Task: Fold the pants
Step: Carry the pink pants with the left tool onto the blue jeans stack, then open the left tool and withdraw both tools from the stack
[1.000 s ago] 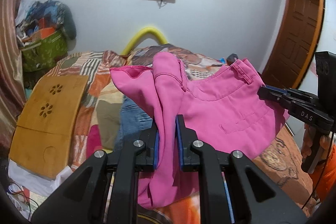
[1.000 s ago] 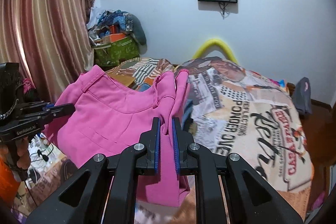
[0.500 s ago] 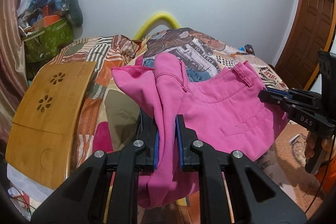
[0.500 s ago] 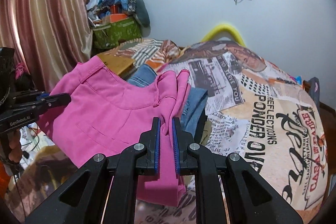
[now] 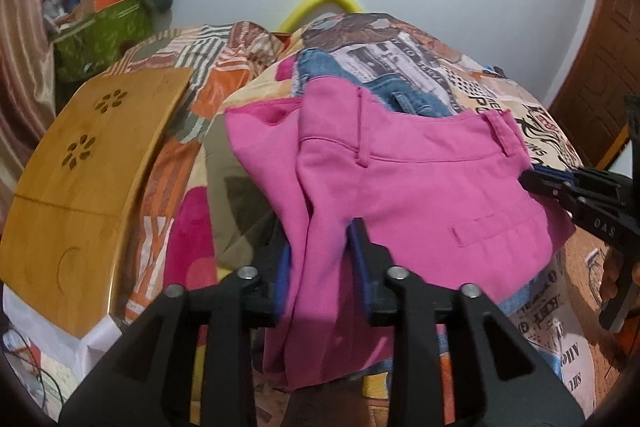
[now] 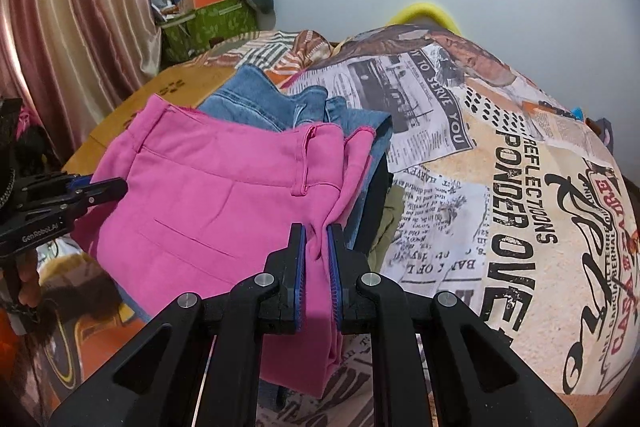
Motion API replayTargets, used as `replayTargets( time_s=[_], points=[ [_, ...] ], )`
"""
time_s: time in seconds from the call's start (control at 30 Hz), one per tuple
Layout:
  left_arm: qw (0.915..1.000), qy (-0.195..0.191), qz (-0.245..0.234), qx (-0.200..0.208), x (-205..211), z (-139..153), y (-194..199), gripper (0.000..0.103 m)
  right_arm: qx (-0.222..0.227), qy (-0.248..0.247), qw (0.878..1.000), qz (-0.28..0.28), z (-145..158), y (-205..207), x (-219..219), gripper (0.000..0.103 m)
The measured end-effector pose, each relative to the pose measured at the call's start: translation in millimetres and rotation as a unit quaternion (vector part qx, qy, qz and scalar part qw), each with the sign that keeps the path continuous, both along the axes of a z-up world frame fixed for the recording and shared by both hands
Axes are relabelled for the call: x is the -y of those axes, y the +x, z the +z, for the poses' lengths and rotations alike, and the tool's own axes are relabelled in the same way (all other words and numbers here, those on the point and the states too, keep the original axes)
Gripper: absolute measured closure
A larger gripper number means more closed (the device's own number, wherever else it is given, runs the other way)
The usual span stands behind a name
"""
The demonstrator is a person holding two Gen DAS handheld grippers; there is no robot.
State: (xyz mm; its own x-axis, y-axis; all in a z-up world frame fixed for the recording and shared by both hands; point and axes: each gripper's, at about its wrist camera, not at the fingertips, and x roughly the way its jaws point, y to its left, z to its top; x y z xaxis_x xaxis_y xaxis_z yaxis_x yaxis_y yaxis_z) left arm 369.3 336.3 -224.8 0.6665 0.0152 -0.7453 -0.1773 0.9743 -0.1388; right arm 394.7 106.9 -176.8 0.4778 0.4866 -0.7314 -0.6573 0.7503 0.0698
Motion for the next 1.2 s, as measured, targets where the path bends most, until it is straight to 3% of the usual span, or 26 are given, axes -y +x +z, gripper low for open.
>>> replayTargets(
  time_s=[0.13,0.2,0.3,0.47,0.8,1.03,1.2],
  points=[
    [0.9999,0.013,0.009,-0.006,-0.7,-1.0,-1.8,0.058,0.009,-0.016,1.0,-0.001,-1.2,-3.8,-1.5,0.088],
    [0.9996,0.024,0.012,-0.011,0.8,0.7,-2.2,0.053,0.005,-0.024,1.0,-0.001,-1.4,-2.9,-2.3,0.082],
    [0.9994,0.026,0.015,-0.017,1.2,6.1,-6.7,0.053,-0.001,-0.026,1.0,-0.003,1.9,-2.8,-0.7,0.074],
    [0.9993,0.031,0.019,-0.001,9.4,31.0,-23.7,0.053,-0.007,-0.003,1.0,0.001,17.9,-9.2,4.2,0.071],
    [0.996,0.039,0.029,0.075,42.9,121.1,-83.9,0.053,0.025,0.07,0.997,0.019,85.5,-57.6,23.0,0.07],
    [0.9854,0.054,0.019,0.16,89.2,199.6,-153.1,0.053,0.077,0.131,0.988,0.025,154.9,-115.0,57.7,0.07],
    [0.9757,0.063,0.013,0.209,120.3,238.2,-203.8,0.053,0.112,0.168,0.979,0.026,192.2,-162.7,86.4,0.07]
  ],
)
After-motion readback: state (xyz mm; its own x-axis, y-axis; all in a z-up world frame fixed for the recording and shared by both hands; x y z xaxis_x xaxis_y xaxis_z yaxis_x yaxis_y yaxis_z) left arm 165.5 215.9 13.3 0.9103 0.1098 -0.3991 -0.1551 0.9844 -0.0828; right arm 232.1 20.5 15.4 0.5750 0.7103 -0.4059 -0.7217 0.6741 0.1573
